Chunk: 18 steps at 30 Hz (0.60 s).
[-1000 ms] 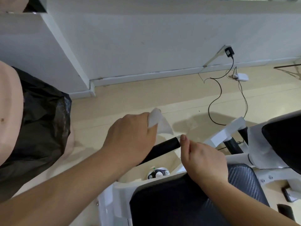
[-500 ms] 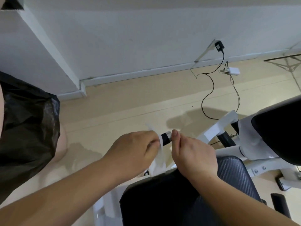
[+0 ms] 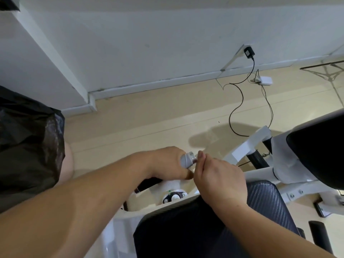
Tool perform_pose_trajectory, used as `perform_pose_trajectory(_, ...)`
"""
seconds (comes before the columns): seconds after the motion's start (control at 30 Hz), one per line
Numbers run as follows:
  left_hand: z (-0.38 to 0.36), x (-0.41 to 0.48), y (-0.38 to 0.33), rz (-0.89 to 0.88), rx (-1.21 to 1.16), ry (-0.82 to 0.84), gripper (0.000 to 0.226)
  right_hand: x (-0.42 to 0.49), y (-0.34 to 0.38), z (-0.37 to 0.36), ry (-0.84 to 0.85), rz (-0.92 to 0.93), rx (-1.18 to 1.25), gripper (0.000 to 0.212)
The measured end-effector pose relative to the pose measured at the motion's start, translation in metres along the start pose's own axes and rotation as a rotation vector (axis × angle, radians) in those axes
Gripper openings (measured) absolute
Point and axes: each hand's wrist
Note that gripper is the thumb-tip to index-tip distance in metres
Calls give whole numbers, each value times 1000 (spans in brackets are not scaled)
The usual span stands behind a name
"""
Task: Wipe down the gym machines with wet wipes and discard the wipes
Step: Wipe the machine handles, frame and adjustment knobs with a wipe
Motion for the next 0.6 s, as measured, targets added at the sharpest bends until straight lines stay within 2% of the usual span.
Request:
perform_pose_trajectory(0.03, 5, -1, 0, 29, -58, 50, 29, 1, 0, 0, 9, -2, 1, 53)
perform_pose_trajectory(0.1, 1, -3, -1, 35, -24, -16, 28, 1, 0, 1, 13, -8, -6, 55)
perform_pose_trajectory(0.13, -8, -5, -1, 24, 81, -127, 25, 1, 0, 0, 12, -11, -14, 55)
perform_pose_trajectory(0.2, -39, -12, 8, -13, 535, -526, 16, 2, 0, 0, 12, -16, -25, 56)
perform_pose_trajectory(0.23, -55, -17, 15, -33, 756, -645, 21, 1, 0, -1, 13, -20, -24, 57)
perform_pose_trajectory(0.27, -65, -20, 20, -52, 899, -720, 32, 1, 1, -1, 15, -22, -21, 57)
perform_pose_trajectory(0.33, -61, -23, 23, -93, 954, -762, 39, 2, 0, -2, 15, -23, -22, 58)
perform_pose_trajectory(0.4, -38, -23, 17, -109, 660, -567, 35, 2, -1, -2, 20, -28, -20, 57)
perform_pose_trajectory(0.47, -13, -19, 18, 2, 135, -127, 38, 2, -1, -1, 28, -21, -9, 57)
perform_pose_trajectory(0.53, 10, -18, 20, 76, -244, 161, 48, 2, -2, -1, 35, -21, 6, 58)
perform_pose_trajectory(0.57, 11, -17, 22, 86, -291, 185, 50, 2, -2, -1, 42, -20, 15, 59)
perform_pose_trajectory(0.6, 9, -17, 21, 88, -220, 140, 48, 2, -2, -1, 50, -19, 20, 59)
Point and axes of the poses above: each hand's wrist, its own x-axis towards the middle knuckle, its own z-axis out of the back of the hand, y = z × x, and after that the axes turned 1 degree about y, right-handed
